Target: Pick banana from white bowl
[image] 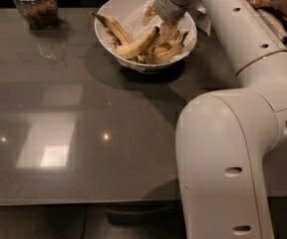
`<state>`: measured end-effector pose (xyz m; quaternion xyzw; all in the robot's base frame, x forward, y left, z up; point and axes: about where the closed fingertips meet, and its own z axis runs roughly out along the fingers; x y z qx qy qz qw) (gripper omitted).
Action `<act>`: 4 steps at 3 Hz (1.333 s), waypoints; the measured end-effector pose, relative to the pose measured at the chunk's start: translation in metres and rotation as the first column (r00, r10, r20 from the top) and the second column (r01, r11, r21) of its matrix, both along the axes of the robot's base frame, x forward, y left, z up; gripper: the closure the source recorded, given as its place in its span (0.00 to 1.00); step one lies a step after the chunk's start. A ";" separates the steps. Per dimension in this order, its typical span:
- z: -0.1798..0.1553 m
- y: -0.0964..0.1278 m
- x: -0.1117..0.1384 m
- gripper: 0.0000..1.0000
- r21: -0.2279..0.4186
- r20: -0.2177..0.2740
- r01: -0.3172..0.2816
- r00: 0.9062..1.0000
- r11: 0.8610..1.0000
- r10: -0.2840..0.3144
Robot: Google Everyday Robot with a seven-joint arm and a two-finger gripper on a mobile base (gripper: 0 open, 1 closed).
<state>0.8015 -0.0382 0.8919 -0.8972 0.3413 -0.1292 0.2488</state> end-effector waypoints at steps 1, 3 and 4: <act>-0.009 0.002 0.003 0.46 -0.012 -0.022 -0.004 1.000 1.000 0.004; -0.013 0.000 0.004 0.66 -0.022 -0.041 -0.003 0.999 1.000 0.002; -0.011 -0.002 0.002 0.89 -0.009 -0.045 -0.003 0.999 1.000 0.003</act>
Offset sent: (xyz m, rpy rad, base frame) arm 0.0147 -0.0086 -0.0141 -0.0409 0.0618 -0.0049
